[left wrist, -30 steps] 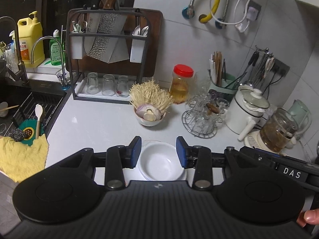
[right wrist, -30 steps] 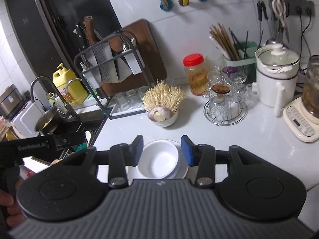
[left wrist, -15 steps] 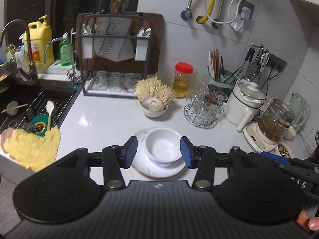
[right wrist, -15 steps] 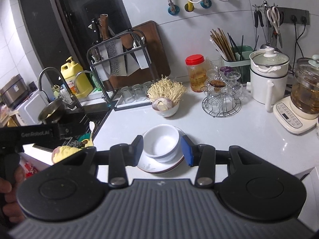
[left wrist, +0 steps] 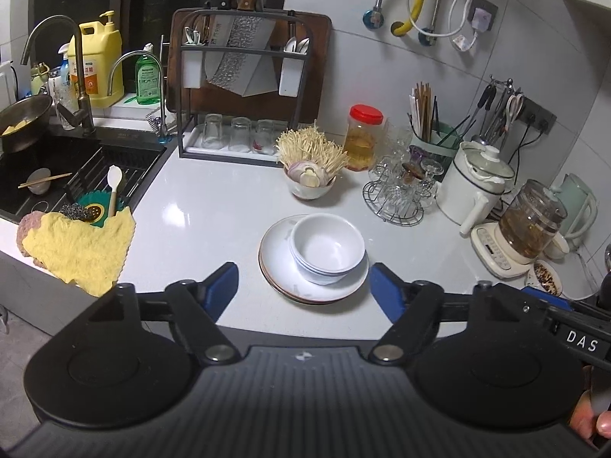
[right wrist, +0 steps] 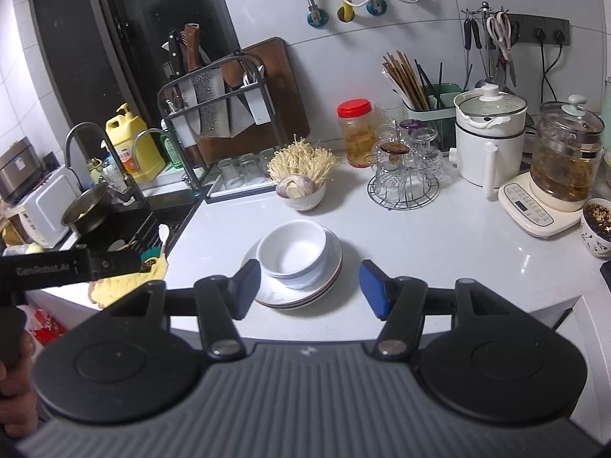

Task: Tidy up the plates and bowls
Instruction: 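Open both grippers and pull them back from the bowl stack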

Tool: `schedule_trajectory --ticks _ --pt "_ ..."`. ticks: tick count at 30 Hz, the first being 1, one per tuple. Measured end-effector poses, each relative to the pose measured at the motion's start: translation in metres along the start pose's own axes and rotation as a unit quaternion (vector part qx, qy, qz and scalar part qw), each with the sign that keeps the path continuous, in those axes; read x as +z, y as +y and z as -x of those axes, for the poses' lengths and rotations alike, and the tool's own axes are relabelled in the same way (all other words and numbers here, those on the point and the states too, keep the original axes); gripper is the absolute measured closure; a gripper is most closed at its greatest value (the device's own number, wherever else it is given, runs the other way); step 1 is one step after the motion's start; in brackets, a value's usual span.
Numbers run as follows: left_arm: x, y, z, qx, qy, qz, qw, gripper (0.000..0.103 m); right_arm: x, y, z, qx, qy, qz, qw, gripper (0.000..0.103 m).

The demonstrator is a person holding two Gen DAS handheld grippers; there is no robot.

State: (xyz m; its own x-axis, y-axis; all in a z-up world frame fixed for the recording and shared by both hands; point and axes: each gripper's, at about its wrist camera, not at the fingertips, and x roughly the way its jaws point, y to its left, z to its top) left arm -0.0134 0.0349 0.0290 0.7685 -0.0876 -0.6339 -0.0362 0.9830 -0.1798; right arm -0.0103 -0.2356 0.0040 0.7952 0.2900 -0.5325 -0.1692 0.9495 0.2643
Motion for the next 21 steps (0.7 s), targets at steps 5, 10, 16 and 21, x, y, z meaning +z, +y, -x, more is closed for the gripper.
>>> schedule_trajectory --ticks 5,10,16,21 --pt "-0.001 -0.004 0.014 0.010 -0.013 -0.010 0.9998 0.011 -0.002 0.000 0.008 -0.004 -0.004 0.005 1.000 0.037" --pt "-0.003 -0.010 0.020 0.017 -0.009 -0.018 0.9997 0.006 -0.002 -0.002 0.015 -0.012 -0.020 0.010 1.000 0.018" --pt "-0.006 -0.015 0.023 0.018 -0.003 -0.022 0.9996 0.005 -0.002 -0.004 0.017 -0.021 -0.016 0.016 1.000 0.013" --pt "-0.012 -0.019 0.023 0.035 -0.001 -0.032 0.9989 0.004 -0.006 -0.002 0.018 -0.021 -0.011 0.028 0.999 0.013"
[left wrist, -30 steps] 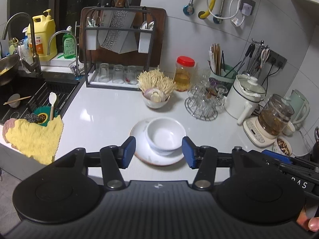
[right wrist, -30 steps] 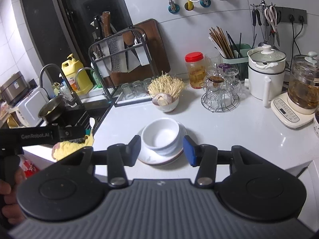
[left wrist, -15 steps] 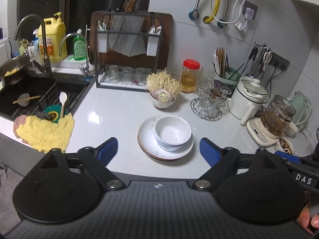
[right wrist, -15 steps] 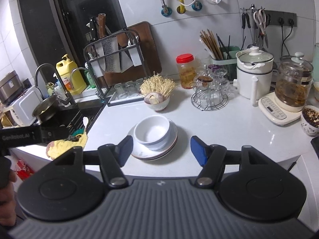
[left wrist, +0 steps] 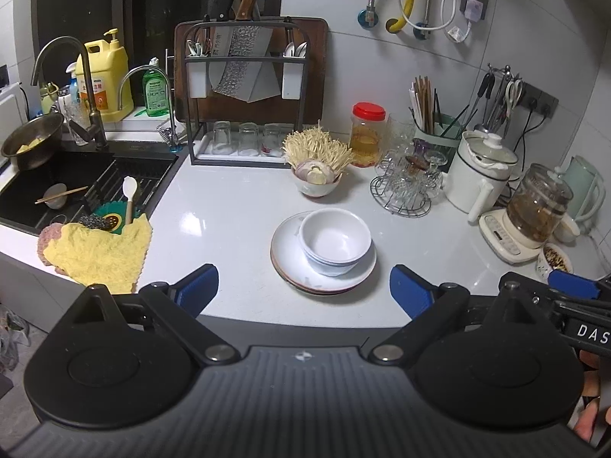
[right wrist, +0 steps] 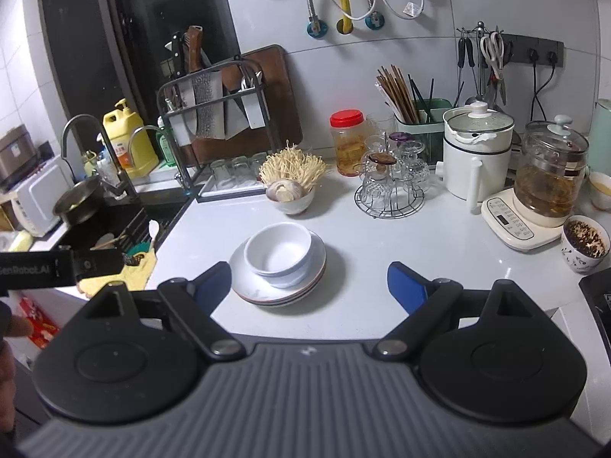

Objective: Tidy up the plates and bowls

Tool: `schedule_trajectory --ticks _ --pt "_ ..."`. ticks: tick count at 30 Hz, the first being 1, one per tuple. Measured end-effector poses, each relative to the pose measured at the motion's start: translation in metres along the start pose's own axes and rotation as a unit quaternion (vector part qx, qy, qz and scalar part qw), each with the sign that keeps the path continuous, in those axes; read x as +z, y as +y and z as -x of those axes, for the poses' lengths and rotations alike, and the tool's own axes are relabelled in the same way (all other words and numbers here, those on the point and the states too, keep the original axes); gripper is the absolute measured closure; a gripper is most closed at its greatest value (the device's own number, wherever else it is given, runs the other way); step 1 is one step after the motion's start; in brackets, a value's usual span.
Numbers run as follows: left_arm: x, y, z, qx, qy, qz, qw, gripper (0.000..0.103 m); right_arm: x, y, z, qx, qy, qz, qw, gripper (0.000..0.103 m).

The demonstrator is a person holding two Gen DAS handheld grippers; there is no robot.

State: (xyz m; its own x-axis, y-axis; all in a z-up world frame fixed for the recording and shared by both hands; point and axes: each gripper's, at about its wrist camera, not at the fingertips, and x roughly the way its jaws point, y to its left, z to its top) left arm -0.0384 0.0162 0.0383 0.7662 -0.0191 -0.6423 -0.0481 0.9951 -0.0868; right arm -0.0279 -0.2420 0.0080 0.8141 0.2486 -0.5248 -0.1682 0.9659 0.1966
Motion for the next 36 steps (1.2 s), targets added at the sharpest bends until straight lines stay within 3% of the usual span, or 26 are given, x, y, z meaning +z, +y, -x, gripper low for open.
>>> schedule_trajectory --ticks 36 --pt "-0.018 0.007 0.009 0.001 0.003 0.020 0.9998 0.004 -0.018 0.006 0.013 0.017 0.018 -0.010 1.000 0.013"
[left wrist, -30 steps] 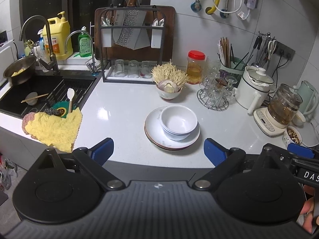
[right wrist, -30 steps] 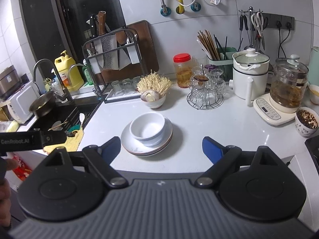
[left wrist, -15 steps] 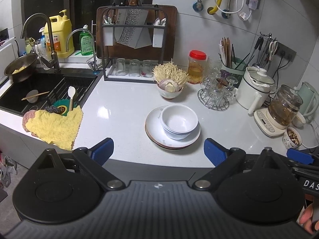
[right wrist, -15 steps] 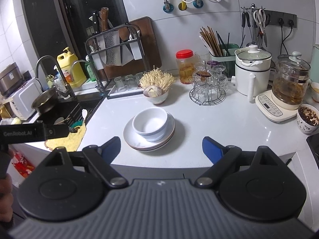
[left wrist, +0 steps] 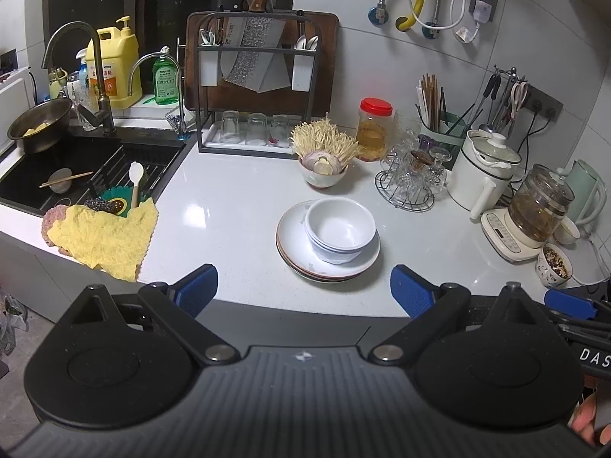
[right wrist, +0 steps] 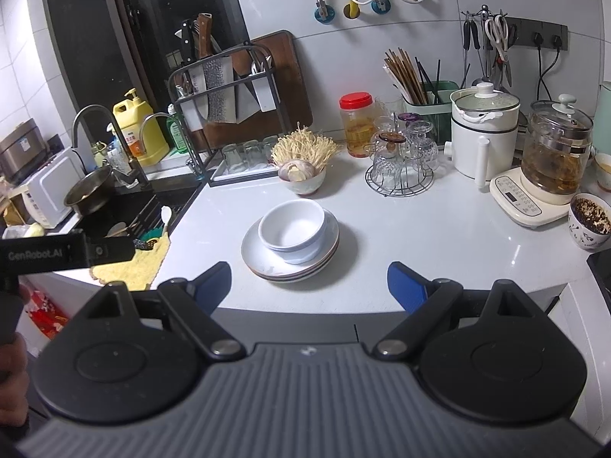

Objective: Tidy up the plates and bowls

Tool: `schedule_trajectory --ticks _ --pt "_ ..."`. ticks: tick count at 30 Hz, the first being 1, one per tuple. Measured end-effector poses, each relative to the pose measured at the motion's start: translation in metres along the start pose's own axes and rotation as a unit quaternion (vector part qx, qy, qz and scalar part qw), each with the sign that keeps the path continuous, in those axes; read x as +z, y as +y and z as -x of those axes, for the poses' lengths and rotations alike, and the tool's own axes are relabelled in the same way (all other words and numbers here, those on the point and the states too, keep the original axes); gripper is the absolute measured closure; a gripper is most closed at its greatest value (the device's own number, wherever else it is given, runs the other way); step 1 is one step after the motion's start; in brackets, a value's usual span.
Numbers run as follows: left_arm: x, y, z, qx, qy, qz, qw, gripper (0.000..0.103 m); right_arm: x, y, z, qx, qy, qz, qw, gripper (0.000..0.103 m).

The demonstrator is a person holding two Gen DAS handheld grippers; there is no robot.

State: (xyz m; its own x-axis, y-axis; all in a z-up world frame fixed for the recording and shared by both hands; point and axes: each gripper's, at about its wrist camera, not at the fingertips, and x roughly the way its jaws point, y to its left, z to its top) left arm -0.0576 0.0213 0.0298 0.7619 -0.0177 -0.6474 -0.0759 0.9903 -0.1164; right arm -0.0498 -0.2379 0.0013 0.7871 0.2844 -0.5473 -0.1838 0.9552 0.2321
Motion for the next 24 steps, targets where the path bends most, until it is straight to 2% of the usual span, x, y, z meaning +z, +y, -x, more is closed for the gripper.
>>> schedule_trajectory --ticks 24 --pt "-0.007 -0.007 0.015 0.010 0.004 -0.025 0.9996 0.004 -0.003 -0.001 0.011 0.006 -0.012 -0.006 1.000 0.013"
